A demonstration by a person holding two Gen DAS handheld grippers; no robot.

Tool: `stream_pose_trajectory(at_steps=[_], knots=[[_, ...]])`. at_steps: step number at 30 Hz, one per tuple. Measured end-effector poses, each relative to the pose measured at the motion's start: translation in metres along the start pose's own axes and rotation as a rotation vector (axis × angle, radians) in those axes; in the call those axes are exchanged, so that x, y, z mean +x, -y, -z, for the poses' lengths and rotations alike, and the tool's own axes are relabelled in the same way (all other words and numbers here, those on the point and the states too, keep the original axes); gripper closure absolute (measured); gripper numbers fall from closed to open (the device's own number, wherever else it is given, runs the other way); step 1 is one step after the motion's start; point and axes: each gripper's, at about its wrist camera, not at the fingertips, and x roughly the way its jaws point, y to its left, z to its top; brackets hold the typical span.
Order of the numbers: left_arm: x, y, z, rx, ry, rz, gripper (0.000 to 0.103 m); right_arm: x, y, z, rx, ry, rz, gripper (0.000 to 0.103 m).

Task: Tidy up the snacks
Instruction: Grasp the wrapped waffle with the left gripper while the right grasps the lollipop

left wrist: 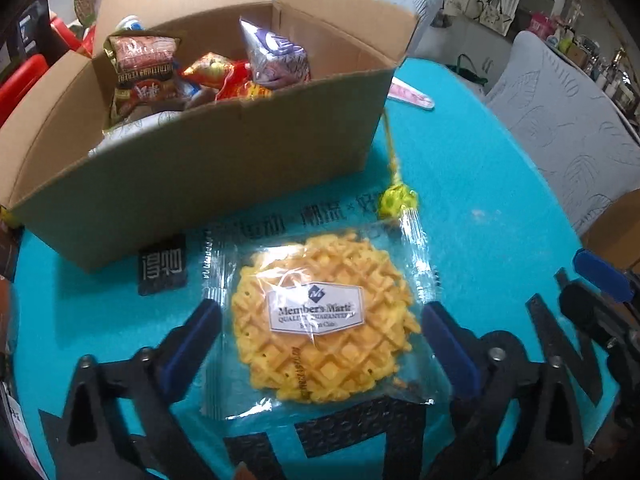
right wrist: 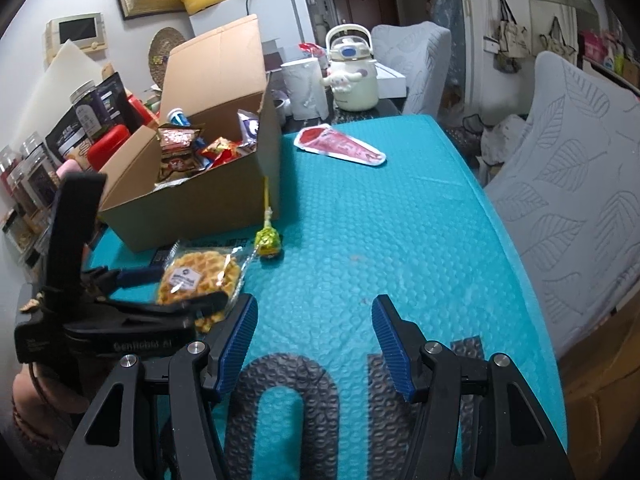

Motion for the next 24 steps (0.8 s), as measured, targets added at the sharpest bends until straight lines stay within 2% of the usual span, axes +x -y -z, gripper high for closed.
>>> stream_pose_trajectory(at_steps=[5, 8, 12, 14, 21, 22, 24], knots=[[0.001, -0.003, 0.002, -0.027, 0.040, 0.005, 0.000, 0.009, 0.005, -0.003, 0.014, -0.018, -0.003, 0.043], [0.009, -0.009, 0.002, -0.059, 0.014, 0.037, 0.000, 0.014, 0.005, -0.004, 0.016, -0.026, -0.008, 0.043], [0.014, 0.002, 0.002, 0.014, -0.002, -0.025, 0.000, 0.019, 0.003, -0.005, 0.011, -0.037, -0.016, 0.043], [0.015, 0.004, 0.003, 0.019, 0.011, -0.041, 0.000, 0.021, 0.003, -0.006, 0.012, -0.041, -0.018, 0.043], [0.019, 0.006, -0.004, 0.052, 0.011, -0.016, 0.000, 0.027, 0.004, -0.008, 0.014, -0.060, -0.020, 0.043], [0.019, 0.005, -0.004, 0.057, 0.011, -0.010, 0.001, 0.028, 0.003, -0.008, 0.012, -0.065, -0.019, 0.043], [0.015, 0.005, -0.004, 0.061, 0.019, -0.010, 0.011, 0.030, 0.003, -0.009, 0.010, -0.071, -0.022, 0.043]])
